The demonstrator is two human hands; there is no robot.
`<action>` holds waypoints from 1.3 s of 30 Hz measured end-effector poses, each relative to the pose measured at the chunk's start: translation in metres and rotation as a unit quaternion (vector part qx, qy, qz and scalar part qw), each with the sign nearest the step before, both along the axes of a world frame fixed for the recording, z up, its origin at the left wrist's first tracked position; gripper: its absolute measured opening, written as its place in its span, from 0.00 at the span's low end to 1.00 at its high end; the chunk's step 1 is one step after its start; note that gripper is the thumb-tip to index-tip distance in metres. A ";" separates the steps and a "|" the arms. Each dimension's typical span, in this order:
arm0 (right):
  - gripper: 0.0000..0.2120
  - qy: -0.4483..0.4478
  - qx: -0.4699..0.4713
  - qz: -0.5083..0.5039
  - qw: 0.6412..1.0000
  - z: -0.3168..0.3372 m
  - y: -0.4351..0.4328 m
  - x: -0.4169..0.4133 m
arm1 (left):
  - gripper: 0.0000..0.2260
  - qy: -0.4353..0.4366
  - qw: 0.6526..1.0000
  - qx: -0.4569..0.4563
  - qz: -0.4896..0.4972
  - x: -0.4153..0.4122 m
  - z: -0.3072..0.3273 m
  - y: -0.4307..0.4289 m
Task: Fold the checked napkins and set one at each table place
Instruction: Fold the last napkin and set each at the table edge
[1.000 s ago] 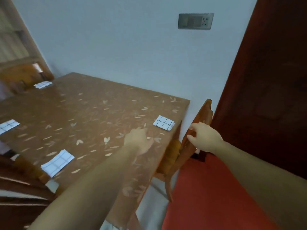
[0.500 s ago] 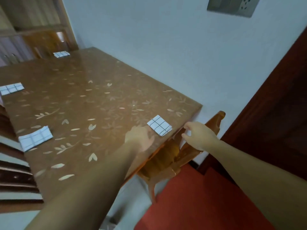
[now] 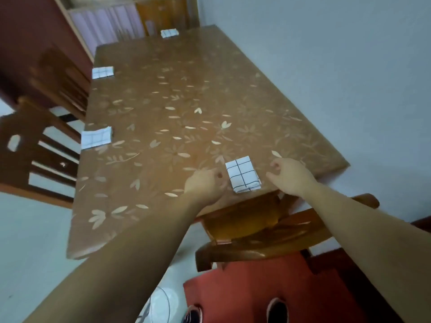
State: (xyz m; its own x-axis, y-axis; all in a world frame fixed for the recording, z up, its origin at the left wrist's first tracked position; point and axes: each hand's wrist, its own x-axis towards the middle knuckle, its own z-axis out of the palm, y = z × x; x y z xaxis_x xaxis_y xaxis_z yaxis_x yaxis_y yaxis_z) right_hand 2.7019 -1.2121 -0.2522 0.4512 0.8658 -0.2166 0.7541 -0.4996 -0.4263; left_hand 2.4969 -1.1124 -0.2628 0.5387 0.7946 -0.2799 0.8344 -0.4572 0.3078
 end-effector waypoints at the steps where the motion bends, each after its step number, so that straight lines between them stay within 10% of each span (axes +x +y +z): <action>1: 0.16 0.008 -0.003 0.010 1.000 -0.006 0.003 0.008 | 0.16 0.010 1.000 -0.005 0.017 0.003 -0.004 -0.005; 21: 0.14 0.109 0.040 0.025 0.993 -0.109 0.035 0.032 | 0.20 -0.179 0.916 -0.111 0.343 0.059 -0.099 -0.015; 39: 0.08 0.167 0.076 0.008 0.983 -0.121 0.041 0.034 | 0.10 -0.184 0.903 -0.148 0.358 0.060 -0.106 -0.014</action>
State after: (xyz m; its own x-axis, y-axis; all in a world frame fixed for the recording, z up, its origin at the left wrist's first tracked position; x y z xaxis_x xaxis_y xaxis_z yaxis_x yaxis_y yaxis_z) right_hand 2.7356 -1.1710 -0.3733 0.3628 0.9061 -0.2177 0.5669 -0.4000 -0.7201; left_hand 2.5572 -1.1264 -0.3690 0.0162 0.8960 -0.4438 0.6998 0.3069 0.6451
